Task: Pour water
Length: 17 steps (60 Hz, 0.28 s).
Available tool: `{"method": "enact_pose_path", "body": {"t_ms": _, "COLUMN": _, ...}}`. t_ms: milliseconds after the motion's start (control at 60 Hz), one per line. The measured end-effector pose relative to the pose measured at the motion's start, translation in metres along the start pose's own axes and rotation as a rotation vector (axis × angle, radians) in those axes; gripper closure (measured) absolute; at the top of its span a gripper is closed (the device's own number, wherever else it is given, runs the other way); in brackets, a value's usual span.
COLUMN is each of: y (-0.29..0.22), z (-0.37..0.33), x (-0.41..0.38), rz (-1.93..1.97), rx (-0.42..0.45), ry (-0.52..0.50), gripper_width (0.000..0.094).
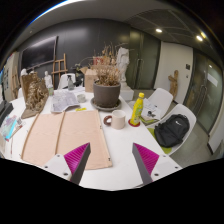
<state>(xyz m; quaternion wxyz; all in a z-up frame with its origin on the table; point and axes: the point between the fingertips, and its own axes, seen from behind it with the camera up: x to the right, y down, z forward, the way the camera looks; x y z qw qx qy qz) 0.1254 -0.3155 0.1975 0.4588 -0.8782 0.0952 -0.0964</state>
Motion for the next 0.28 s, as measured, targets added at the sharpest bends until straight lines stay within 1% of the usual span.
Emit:
{"method": "enact_pose_path", "body": {"t_ms": 150, "y": 0.009, "z": -0.034, "x": -0.023, "rz": -0.007, "rx": 0.006, "ry": -0.009, "gripper_width": 0.0073}}
{"method": "enact_pose_path", "body": {"t_ms": 283, "y": 0.006, "z": -0.048, "x": -0.035, "rz": -0.012, "rx": 0.011, "ry": -0.004, "gripper_width": 0.0077}}
